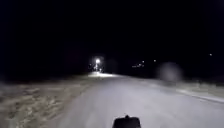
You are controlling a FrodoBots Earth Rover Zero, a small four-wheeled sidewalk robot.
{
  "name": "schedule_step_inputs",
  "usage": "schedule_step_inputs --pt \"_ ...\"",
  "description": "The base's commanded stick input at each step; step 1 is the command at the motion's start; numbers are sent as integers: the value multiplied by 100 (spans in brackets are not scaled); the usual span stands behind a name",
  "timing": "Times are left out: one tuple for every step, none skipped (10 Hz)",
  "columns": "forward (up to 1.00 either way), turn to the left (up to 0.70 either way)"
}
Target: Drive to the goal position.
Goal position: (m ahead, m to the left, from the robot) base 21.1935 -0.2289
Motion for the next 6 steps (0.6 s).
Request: schedule_step_inputs --pt "100 4" --pt "100 4" --pt "100 3" --pt "100 3" --pt "100 3" --pt "100 3"
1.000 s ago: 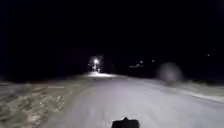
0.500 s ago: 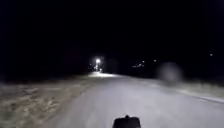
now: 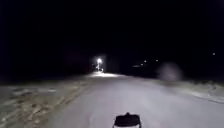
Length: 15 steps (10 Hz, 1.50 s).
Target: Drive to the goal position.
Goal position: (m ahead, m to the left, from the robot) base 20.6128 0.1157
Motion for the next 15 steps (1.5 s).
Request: schedule_step_inputs --pt "100 3" --pt "100 3" --pt "100 3" --pt "100 3" --pt "100 8" --pt "100 13" --pt "100 10" --pt "100 3" --pt "100 6" --pt "100 15" --pt "100 19" --pt "100 18" --pt "100 17" --pt "100 14" --pt "100 9"
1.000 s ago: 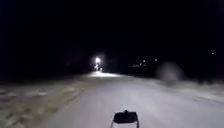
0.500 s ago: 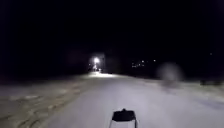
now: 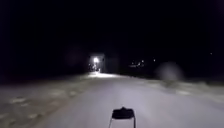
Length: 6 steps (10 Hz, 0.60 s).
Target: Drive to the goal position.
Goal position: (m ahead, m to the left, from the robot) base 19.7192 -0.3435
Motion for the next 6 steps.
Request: schedule_step_inputs --pt "100 5" --pt "100 5" --pt "100 5" --pt "100 6" --pt "100 9" --pt "100 9"
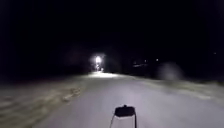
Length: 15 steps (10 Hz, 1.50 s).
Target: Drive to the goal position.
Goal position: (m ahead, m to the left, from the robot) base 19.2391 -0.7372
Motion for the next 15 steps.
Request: schedule_step_inputs --pt "100 5" --pt "100 3" --pt "100 5" --pt "100 10" --pt "100 16" --pt "100 8" --pt "100 3" --pt "100 9" --pt "100 18" --pt "100 22" --pt "100 15" --pt "100 7" --pt "100 16" --pt "100 8" --pt "100 5"
